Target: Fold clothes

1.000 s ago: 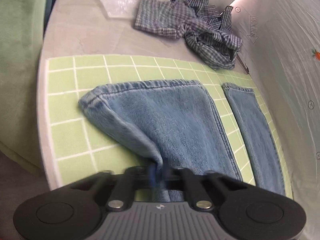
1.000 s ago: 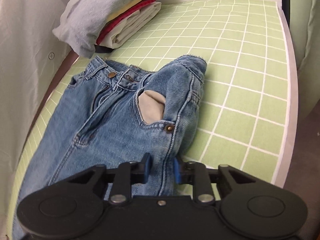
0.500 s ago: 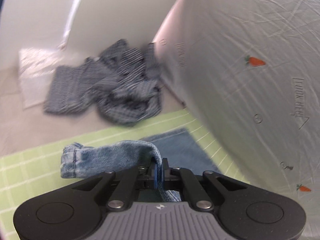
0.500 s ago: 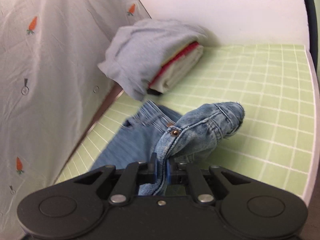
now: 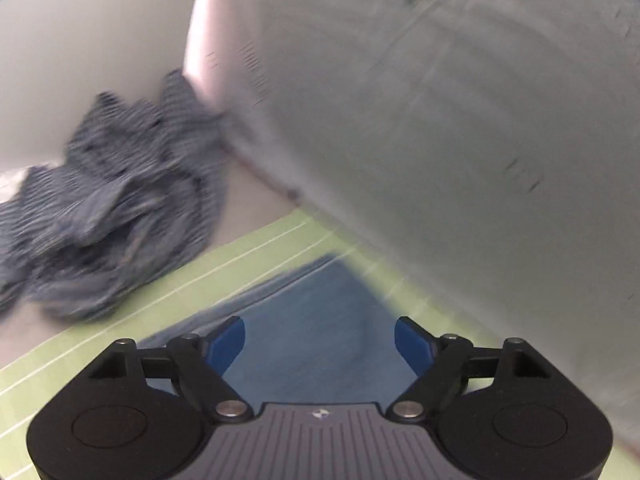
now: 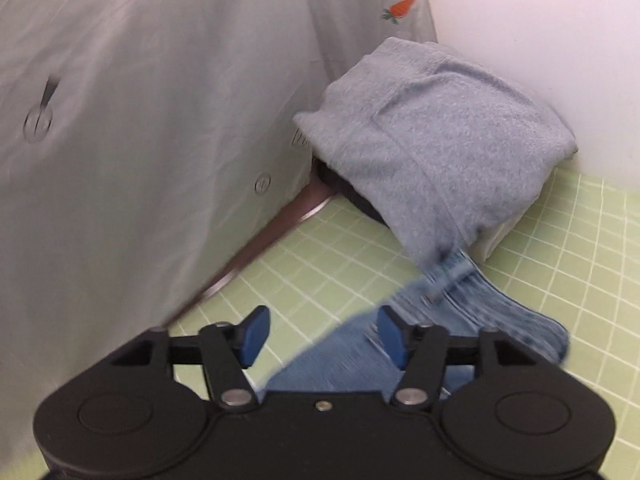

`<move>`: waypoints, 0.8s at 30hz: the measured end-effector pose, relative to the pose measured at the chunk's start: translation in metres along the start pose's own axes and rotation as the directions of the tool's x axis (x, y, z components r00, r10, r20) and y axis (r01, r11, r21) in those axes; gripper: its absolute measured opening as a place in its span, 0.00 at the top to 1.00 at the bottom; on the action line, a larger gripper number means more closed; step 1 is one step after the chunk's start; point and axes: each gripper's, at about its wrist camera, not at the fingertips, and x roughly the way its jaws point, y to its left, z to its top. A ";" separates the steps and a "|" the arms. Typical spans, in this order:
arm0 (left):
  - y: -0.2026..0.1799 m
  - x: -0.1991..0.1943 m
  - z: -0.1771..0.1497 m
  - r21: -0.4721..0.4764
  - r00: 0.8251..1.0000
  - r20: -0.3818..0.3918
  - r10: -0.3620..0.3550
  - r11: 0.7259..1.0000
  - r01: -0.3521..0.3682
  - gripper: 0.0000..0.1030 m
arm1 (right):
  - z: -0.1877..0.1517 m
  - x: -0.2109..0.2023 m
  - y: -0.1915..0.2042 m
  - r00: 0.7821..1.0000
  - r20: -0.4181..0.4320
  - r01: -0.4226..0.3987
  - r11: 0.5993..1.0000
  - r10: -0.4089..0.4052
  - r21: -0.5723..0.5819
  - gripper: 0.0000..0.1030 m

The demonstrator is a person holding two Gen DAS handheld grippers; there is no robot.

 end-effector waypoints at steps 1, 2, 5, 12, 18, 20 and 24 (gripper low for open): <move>0.011 0.005 -0.011 -0.011 0.998 -0.039 0.041 0.999 -0.042 0.20 | -0.012 -0.002 -0.004 1.000 -0.014 0.018 1.000 -0.019 -0.024 0.26; 0.022 0.010 -0.021 -0.027 0.994 -0.080 0.077 0.996 -0.079 0.20 | -0.023 -0.002 -0.010 0.998 -0.039 0.049 0.998 -0.050 -0.030 0.25; 0.053 0.019 -0.044 -0.104 0.980 -0.169 0.106 0.987 -0.125 0.20 | -0.052 -0.001 -0.033 0.983 -0.124 0.137 0.990 -0.138 -0.012 0.23; 0.058 0.024 -0.052 -0.111 0.986 -0.153 0.064 0.990 -0.081 0.19 | -0.073 0.007 -0.063 0.972 -0.211 0.139 0.975 -0.101 0.174 0.11; 0.048 0.028 -0.051 -0.060 0.983 -0.132 0.125 0.989 -0.134 0.94 | -0.078 0.016 -0.061 0.974 -0.224 0.061 0.977 -0.013 0.206 0.43; 0.056 0.026 -0.050 -0.074 0.983 -0.144 0.110 0.990 -0.122 0.94 | -0.076 0.014 -0.064 0.974 -0.226 0.028 0.981 0.016 0.193 0.64; 0.076 0.002 -0.064 -0.070 0.981 -0.185 0.055 0.995 -0.069 0.94 | -0.072 0.009 -0.085 0.973 -0.229 0.007 0.979 0.041 0.205 0.67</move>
